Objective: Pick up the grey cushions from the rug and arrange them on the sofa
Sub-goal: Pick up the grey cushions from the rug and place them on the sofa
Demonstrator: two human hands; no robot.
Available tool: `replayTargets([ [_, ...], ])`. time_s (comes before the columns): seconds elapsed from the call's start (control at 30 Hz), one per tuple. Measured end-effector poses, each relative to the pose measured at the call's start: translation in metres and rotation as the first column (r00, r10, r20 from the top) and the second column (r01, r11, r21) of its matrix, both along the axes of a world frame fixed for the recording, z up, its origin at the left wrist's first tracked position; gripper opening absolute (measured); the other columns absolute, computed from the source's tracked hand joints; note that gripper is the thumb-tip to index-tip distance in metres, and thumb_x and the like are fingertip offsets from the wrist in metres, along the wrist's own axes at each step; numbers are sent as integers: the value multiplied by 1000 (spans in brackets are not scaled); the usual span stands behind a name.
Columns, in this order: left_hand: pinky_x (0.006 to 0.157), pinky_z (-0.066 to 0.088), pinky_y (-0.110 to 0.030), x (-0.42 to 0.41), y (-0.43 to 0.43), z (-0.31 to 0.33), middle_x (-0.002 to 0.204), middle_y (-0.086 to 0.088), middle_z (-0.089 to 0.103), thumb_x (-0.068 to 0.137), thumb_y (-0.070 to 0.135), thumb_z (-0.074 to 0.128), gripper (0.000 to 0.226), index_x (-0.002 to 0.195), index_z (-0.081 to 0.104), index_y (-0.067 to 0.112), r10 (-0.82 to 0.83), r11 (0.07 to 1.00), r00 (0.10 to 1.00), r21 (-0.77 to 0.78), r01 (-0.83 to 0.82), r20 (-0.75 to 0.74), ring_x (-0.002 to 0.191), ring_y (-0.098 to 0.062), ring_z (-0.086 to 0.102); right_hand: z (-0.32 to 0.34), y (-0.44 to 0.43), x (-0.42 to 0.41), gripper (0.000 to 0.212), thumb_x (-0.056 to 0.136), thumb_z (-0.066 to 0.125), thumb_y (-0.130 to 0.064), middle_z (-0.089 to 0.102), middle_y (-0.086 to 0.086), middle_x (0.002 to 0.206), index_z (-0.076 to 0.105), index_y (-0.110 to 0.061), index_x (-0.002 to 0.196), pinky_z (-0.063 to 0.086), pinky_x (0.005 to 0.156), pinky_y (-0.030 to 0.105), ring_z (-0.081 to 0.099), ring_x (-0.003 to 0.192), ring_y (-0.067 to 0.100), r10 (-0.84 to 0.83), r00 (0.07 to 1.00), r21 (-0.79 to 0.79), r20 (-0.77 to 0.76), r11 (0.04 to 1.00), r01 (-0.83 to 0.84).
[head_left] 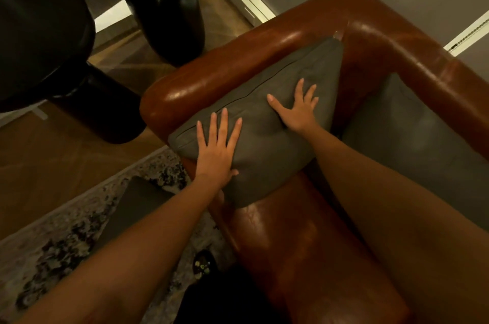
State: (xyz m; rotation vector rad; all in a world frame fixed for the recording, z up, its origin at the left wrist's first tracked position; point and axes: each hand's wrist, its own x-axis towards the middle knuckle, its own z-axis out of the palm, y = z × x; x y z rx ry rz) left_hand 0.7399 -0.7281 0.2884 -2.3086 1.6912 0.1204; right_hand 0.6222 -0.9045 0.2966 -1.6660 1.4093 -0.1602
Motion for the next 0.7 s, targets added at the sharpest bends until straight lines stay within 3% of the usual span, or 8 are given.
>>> replayTargets([
  [0.3, 111, -11, -57, -4, 11, 16, 155, -13, -24, 77, 55, 65, 121, 138, -33, 21, -1, 999, 999, 33, 2, -38, 143, -39, -17, -10, 30, -23, 86, 94, 51, -48, -17, 10, 160, -3, -20, 154, 1, 117, 49, -17, 146, 33, 1, 998, -186, 65, 982, 11],
  [0.43, 114, -9, -53, -6, 25, 27, 156, -14, -20, 84, 52, 59, 111, 140, -29, 16, 133, 991, 987, 6, -133, -90, 143, -38, -14, -15, 62, -23, 76, 99, 44, -41, -15, 12, 160, -2, -15, 154, -1, 118, 39, -14, 147, 31, -49, 992, -142, 119, 988, 65],
  [0.53, 115, -8, -51, -4, 37, 36, 156, -16, -18, 87, 51, 55, 105, 145, -24, 14, 200, 980, 975, 12, -199, -92, 144, -38, -14, -16, 91, -14, 73, 100, 43, -38, -11, 17, 160, 3, -9, 153, 1, 118, 39, -10, 148, 33, -78, 989, -119, 125, 989, 93],
  [0.7, 116, -7, -48, 14, 74, 52, 157, -16, -14, 91, 50, 48, 96, 147, -19, 11, 315, 947, 937, -20, -322, -151, 144, -37, -13, 7, 137, 22, 66, 99, 46, -32, -3, 18, 160, 16, -6, 152, 5, 120, 42, -9, 148, 30, 87, 972, -314, 217, 949, -15],
])
